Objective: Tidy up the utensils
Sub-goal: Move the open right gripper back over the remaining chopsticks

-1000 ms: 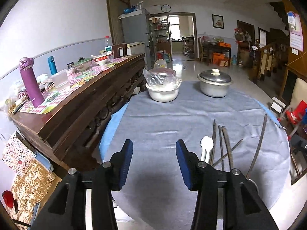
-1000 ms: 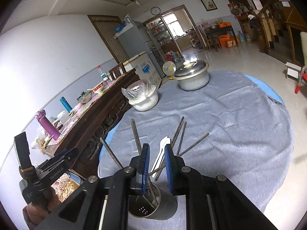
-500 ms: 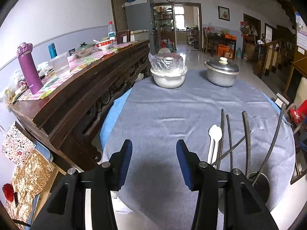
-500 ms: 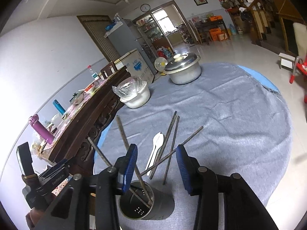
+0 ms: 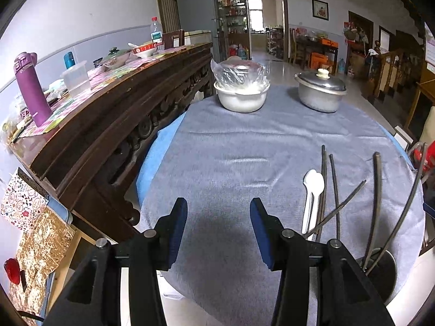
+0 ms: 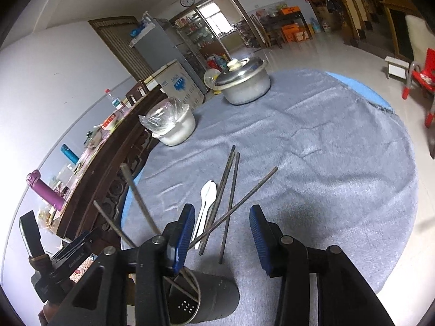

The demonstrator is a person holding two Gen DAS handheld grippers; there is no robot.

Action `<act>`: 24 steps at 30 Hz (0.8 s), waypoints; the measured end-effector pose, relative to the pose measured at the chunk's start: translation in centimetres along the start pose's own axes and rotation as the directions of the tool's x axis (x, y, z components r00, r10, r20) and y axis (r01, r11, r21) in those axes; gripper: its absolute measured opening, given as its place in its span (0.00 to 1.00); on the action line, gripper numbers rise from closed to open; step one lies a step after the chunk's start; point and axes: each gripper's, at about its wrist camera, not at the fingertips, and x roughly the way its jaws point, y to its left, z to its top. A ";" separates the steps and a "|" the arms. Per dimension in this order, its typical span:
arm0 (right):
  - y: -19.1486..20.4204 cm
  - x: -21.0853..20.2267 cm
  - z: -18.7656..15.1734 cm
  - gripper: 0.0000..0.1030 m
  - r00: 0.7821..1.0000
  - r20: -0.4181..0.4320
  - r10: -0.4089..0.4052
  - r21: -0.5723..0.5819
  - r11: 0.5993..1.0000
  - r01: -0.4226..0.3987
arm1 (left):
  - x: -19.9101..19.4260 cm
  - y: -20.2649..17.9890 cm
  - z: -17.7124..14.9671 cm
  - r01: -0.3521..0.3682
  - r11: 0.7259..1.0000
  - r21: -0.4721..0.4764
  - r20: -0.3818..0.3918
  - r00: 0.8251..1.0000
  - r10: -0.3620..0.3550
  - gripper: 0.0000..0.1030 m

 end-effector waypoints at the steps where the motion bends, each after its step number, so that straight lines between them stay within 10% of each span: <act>1: -0.2 0.5 0.1 0.43 1.000 -0.009 -0.001 0.009 1.000 0.001 | 0.3 -0.1 0.1 -0.001 1.000 0.003 -0.006 1.000 0.001 0.47; 24: -3.3 8.3 2.9 0.43 0.990 -0.144 0.005 0.152 0.988 0.017 | 5.8 -1.0 2.1 -0.005 1.000 0.016 -0.068 0.998 0.006 0.47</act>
